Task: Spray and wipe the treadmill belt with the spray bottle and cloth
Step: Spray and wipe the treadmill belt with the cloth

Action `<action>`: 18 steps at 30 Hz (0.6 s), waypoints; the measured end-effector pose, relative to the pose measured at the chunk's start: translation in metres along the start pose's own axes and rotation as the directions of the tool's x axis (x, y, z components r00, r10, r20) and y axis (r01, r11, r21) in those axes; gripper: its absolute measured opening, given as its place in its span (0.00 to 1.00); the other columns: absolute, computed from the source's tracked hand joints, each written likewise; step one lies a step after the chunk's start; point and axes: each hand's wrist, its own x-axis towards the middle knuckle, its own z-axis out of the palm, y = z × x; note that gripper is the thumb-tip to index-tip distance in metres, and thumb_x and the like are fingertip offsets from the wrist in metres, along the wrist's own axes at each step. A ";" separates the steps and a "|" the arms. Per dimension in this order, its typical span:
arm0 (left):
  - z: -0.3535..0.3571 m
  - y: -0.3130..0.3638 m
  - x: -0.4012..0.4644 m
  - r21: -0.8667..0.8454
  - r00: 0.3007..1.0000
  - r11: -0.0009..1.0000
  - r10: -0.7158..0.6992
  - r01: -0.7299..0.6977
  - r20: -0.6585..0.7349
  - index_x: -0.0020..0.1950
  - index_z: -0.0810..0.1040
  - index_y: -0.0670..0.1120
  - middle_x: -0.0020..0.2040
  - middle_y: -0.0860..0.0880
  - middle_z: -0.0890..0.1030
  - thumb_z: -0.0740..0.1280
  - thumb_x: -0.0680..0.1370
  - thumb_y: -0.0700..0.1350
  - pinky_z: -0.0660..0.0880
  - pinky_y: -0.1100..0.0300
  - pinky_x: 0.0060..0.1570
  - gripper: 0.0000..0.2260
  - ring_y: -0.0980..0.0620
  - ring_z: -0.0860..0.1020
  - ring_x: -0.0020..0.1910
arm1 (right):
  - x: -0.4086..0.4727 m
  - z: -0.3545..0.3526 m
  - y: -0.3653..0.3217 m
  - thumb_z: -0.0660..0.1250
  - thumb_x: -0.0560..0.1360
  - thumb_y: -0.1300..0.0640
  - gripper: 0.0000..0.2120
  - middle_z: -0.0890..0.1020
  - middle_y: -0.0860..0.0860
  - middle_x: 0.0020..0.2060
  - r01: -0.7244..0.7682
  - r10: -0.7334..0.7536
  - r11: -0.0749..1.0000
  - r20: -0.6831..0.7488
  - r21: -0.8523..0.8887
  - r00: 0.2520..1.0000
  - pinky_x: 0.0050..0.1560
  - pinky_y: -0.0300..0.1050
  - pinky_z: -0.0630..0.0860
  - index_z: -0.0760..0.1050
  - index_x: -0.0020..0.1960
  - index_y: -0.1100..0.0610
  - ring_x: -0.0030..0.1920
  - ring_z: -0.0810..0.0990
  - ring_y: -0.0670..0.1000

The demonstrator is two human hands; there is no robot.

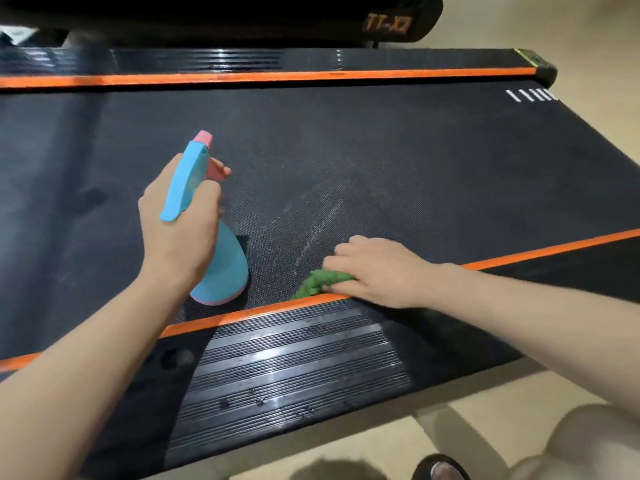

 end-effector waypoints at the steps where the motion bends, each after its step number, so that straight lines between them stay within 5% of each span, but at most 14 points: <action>1: 0.000 0.001 -0.001 -0.004 1.000 1.000 -0.010 0.010 0.003 0.51 0.83 0.53 0.51 0.56 0.85 0.60 0.74 0.41 0.79 0.52 0.45 0.14 0.48 0.77 0.39 | -0.011 -0.003 0.019 0.46 0.78 0.33 0.21 0.73 0.43 0.46 -0.035 0.035 0.999 0.019 -0.029 0.999 0.48 0.50 0.73 0.69 0.58 0.42 0.49 0.71 0.50; 7: -0.001 0.001 -0.001 0.028 1.000 0.999 -0.021 0.021 0.011 0.48 0.83 0.54 0.49 0.57 0.85 0.61 0.72 0.44 0.80 0.42 0.53 0.13 0.52 0.76 0.42 | -0.055 0.005 0.061 0.58 0.80 0.43 0.08 0.73 0.41 0.44 -0.290 0.291 0.956 -0.031 0.040 0.956 0.48 0.53 0.73 0.70 0.56 0.44 0.50 0.73 0.52; 10: -0.001 0.004 -0.001 0.007 0.999 1.000 -0.021 0.021 0.029 0.45 0.81 0.67 0.49 0.58 0.85 0.61 0.72 0.46 0.80 0.44 0.52 0.16 0.52 0.77 0.41 | 0.006 0.016 -0.002 0.60 0.81 0.45 0.08 0.77 0.44 0.46 -0.125 0.134 0.985 -0.068 0.122 0.989 0.50 0.52 0.71 0.73 0.57 0.44 0.47 0.69 0.50; 14: -0.005 0.001 -0.003 0.022 1.000 1.000 -0.004 0.003 0.016 0.48 0.81 0.61 0.50 0.55 0.86 0.61 0.72 0.43 0.80 0.41 0.50 0.15 0.41 0.79 0.42 | 0.060 0.016 -0.052 0.57 0.82 0.42 0.14 0.77 0.46 0.49 0.118 -0.116 0.989 -0.024 0.091 0.993 0.48 0.49 0.69 0.73 0.61 0.46 0.47 0.69 0.51; 16: -0.007 -0.002 -0.004 0.035 1.000 0.999 -0.001 0.001 0.024 0.48 0.81 0.59 0.50 0.51 0.85 0.61 0.72 0.42 0.80 0.40 0.50 0.15 0.37 0.79 0.44 | 0.044 0.009 -0.027 0.53 0.80 0.40 0.16 0.76 0.45 0.48 0.133 -0.133 0.991 0.011 0.016 0.991 0.48 0.49 0.72 0.71 0.62 0.45 0.48 0.72 0.51; 18: -0.007 -0.004 -0.005 0.038 0.999 0.999 0.000 -0.002 0.040 0.49 0.83 0.54 0.48 0.53 0.84 0.61 0.72 0.42 0.79 0.41 0.50 0.14 0.43 0.79 0.43 | 0.008 0.004 0.025 0.54 0.80 0.40 0.16 0.77 0.44 0.49 0.000 0.001 0.998 0.005 -0.069 1.000 0.49 0.49 0.74 0.70 0.63 0.43 0.50 0.74 0.52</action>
